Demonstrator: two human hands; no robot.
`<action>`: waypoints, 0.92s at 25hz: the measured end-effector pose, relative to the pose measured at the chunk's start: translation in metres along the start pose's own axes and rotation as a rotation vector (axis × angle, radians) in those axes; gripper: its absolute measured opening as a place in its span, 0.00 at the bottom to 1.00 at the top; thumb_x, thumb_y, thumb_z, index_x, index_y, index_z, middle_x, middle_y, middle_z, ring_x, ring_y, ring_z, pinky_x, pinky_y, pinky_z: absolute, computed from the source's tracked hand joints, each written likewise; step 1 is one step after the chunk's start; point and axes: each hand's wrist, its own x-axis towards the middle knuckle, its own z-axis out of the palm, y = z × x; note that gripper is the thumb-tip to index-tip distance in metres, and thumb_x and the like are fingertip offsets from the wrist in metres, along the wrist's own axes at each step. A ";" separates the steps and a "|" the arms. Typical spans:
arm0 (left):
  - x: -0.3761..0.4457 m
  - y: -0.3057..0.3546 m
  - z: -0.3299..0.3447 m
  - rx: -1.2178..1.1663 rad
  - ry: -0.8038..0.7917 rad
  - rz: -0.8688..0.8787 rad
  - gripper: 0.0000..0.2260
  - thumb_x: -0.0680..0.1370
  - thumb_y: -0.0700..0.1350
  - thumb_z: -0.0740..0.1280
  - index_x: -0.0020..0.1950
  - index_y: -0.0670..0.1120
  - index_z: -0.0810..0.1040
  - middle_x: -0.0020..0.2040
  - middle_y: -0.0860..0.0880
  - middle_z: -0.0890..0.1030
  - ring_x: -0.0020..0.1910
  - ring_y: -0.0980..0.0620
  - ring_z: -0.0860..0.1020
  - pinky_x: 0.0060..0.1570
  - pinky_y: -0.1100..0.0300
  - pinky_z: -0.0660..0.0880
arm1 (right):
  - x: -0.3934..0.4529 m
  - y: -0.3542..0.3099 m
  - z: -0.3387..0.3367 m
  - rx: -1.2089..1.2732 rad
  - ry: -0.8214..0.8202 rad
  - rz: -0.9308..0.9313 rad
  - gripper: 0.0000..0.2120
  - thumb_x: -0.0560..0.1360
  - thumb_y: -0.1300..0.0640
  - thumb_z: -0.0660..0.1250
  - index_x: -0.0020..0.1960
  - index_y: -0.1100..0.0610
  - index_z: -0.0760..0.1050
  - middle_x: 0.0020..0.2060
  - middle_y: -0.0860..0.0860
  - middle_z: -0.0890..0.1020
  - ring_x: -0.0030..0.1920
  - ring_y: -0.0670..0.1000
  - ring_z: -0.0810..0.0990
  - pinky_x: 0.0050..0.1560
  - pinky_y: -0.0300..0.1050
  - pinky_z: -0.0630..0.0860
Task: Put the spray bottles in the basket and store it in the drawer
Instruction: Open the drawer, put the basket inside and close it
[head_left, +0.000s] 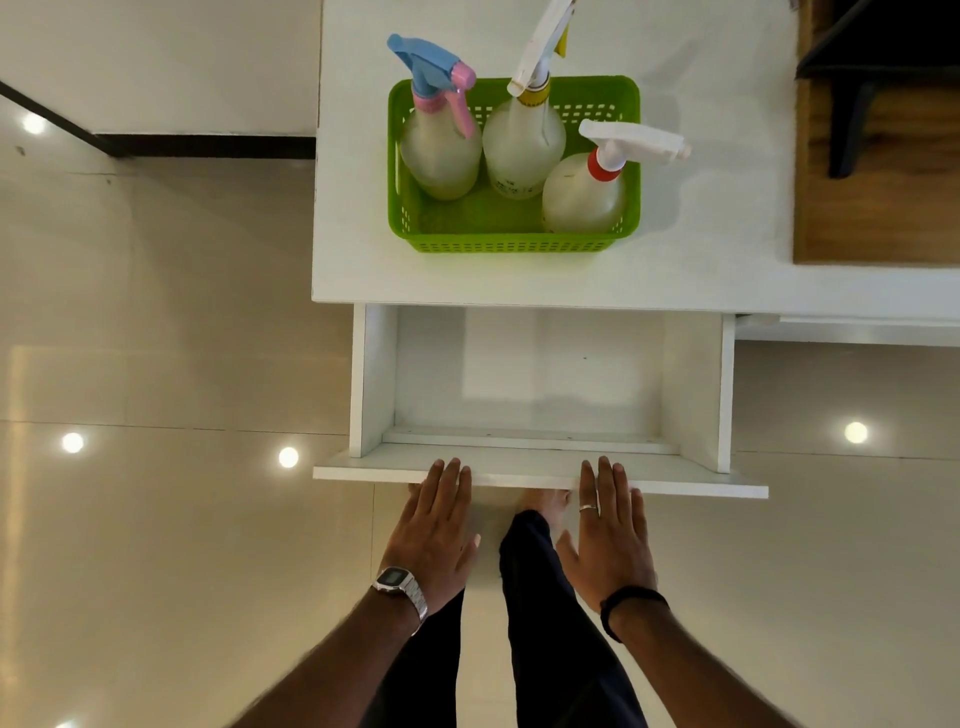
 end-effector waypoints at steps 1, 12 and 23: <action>-0.005 0.001 0.002 0.005 -0.001 -0.001 0.36 0.78 0.55 0.67 0.81 0.40 0.63 0.81 0.40 0.65 0.80 0.39 0.65 0.72 0.44 0.72 | -0.005 0.000 0.004 -0.003 -0.008 0.003 0.43 0.79 0.45 0.62 0.81 0.58 0.39 0.81 0.59 0.44 0.81 0.60 0.42 0.80 0.59 0.48; -0.050 0.009 0.031 0.003 -0.037 0.023 0.37 0.72 0.57 0.71 0.77 0.41 0.71 0.77 0.42 0.72 0.75 0.41 0.73 0.68 0.50 0.77 | -0.051 0.000 0.036 -0.006 -0.130 0.055 0.43 0.80 0.42 0.56 0.78 0.55 0.29 0.80 0.57 0.36 0.80 0.57 0.34 0.80 0.55 0.40; 0.025 -0.032 -0.046 -0.427 0.192 -0.068 0.26 0.85 0.55 0.56 0.82 0.48 0.61 0.83 0.50 0.61 0.82 0.51 0.61 0.81 0.55 0.60 | 0.029 0.016 -0.046 0.142 0.104 0.078 0.36 0.82 0.39 0.46 0.82 0.58 0.42 0.82 0.55 0.49 0.82 0.53 0.44 0.81 0.52 0.46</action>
